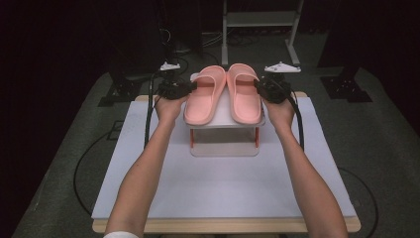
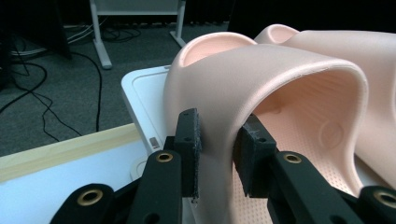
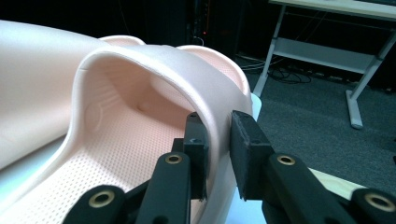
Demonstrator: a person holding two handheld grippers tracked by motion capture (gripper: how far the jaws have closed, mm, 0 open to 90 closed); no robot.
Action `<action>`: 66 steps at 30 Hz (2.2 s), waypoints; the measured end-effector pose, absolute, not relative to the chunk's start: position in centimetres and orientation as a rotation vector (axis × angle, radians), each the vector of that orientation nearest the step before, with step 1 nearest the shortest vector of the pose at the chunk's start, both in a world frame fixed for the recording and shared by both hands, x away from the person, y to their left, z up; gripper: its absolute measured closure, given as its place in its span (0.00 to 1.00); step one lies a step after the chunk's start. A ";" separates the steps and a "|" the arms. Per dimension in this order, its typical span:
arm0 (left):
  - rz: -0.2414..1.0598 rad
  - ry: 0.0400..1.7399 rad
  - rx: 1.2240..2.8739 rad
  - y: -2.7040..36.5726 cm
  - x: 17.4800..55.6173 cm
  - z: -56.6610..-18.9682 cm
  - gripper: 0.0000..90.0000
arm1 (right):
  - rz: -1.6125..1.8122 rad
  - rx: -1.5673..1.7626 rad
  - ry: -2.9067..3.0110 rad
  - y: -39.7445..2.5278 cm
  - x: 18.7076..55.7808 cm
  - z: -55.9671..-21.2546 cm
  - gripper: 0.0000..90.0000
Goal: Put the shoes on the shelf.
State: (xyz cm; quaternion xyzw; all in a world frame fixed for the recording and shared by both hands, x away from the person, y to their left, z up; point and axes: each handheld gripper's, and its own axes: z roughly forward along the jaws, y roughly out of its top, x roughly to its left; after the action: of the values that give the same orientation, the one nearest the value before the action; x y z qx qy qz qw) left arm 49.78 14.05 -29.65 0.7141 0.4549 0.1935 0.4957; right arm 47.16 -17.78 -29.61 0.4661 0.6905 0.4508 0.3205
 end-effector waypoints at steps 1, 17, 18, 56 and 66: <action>0.469 1.102 1.730 14.1 49.8 -29.6 0.79 | 1.185 1.225 1.815 -17.8 47.2 -29.6 0.85; 0.449 1.075 1.727 13.2 49.8 -29.9 0.76 | 1.183 1.217 1.824 -17.1 47.4 -29.7 0.83; 0.447 1.075 1.723 13.2 49.8 -29.9 0.76 | 1.184 1.217 1.823 -17.1 47.5 -29.7 0.82; 0.408 1.043 1.681 12.7 49.9 -30.5 0.64 | 1.209 1.230 1.809 -17.5 47.7 -29.8 0.80; 0.417 1.043 1.680 12.7 49.5 -30.5 0.59 | 1.242 1.240 1.821 -18.0 47.5 -30.0 0.76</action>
State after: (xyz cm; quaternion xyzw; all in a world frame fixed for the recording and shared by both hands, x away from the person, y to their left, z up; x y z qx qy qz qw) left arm 49.48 12.70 -30.49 0.7041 0.4370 0.1746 0.5318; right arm 47.46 -18.00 -29.99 0.4675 0.6864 0.4684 0.3016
